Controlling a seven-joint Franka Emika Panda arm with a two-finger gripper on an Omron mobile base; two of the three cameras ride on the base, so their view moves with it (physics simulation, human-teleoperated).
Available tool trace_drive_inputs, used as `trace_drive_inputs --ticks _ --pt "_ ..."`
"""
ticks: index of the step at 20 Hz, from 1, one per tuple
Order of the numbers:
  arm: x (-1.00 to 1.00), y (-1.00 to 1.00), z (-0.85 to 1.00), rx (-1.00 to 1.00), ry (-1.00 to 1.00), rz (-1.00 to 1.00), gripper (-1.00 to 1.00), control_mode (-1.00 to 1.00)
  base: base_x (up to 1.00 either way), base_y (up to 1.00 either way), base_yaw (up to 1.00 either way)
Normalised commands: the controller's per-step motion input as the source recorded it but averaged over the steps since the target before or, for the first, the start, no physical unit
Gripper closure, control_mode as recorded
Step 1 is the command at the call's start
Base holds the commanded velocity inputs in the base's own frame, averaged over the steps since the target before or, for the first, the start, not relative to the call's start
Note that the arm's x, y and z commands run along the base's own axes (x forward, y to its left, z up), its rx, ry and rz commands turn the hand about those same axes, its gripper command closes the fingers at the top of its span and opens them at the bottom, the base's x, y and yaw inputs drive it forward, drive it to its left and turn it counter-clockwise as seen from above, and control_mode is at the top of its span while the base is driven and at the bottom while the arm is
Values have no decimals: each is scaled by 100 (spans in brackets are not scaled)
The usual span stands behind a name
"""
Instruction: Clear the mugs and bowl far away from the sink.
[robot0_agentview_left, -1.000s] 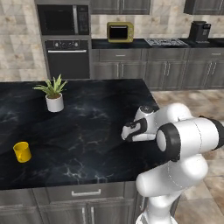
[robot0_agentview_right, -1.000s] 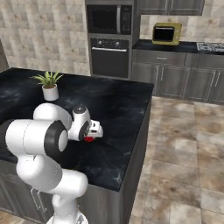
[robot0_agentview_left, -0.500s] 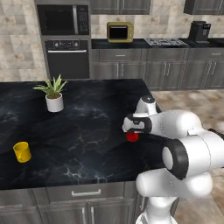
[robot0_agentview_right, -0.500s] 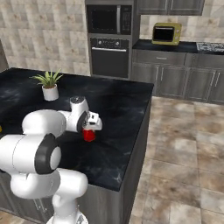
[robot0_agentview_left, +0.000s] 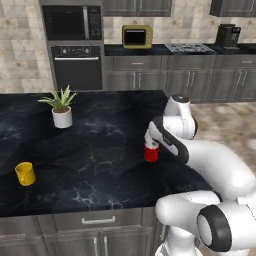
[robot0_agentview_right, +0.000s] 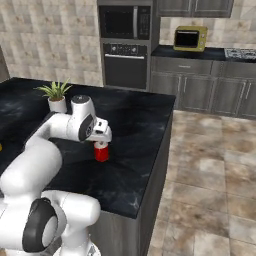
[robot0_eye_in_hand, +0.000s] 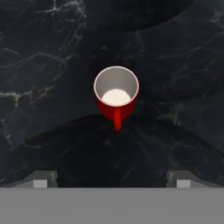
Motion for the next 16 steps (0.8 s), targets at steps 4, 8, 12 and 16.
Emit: trace_drive_inputs --ticks 4,8,12,16 --pt "-74 0 45 11 -4 0 -100 -100 0 0 0" --pt "-34 0 53 1 -2 -1 -100 -100 0 0 0" --pt "-28 0 69 0 0 -11 -100 -100 0 0 0" --pt "-41 0 64 0 0 -20 -100 -100 0 0 0"
